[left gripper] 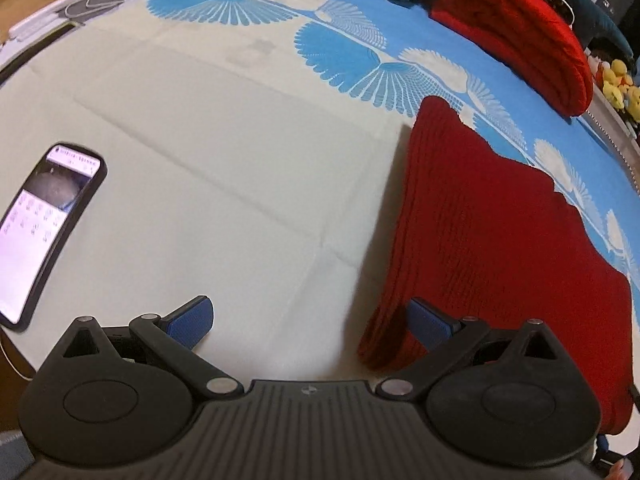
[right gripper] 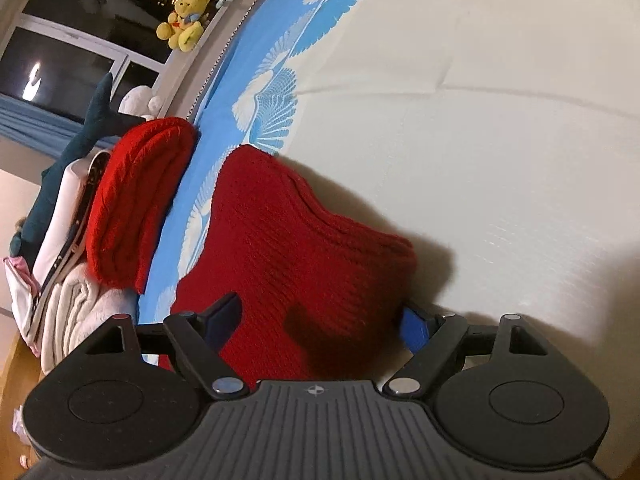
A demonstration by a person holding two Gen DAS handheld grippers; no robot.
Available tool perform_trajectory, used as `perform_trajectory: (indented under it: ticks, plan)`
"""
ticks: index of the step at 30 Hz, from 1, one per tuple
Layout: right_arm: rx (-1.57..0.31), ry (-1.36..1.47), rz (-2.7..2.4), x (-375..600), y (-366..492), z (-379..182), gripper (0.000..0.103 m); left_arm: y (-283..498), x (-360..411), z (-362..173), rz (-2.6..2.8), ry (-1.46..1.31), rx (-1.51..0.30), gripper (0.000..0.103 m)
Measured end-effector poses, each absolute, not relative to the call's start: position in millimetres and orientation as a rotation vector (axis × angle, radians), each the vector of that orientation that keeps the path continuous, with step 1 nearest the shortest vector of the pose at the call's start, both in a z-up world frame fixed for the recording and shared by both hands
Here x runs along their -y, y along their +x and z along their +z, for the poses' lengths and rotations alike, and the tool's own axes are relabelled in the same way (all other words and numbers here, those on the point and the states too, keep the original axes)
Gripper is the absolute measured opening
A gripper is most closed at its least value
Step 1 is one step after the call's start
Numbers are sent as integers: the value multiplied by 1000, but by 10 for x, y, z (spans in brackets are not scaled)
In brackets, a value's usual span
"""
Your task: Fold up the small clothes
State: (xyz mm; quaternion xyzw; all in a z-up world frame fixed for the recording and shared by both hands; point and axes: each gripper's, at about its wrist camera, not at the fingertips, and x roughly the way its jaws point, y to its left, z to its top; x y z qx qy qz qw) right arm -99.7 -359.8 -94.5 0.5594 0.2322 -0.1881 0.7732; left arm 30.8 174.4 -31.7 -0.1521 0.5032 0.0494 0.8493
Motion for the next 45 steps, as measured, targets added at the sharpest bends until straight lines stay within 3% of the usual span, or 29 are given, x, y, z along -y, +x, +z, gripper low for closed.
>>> perform_trajectory:
  ticks: [25,27,29,35,39,45]
  plan:
    - [-471,1204,-461,3564,-869,-940,89,355,-1391,-130,30,-154,-978,103]
    - [-485,1180,-475,3558,-858,-916,81,350,-1390,-128,26,-151,-977,103]
    - [-519,1156,-502,3551,-835,-918,33,348,-1393,-127,25,-150,-976,103]
    - [-542,1008,-492,3468,-697,-647,18,344,-1406,-119,25,-148,-975,103]
    - [-517,733,-476,3101,-460,-163,17,345,-1488,-76,48,-156,-963,103]
    - [-405,176,-247,1742,-2,468,16,418,-1804,-3,133,-243,-948,103]
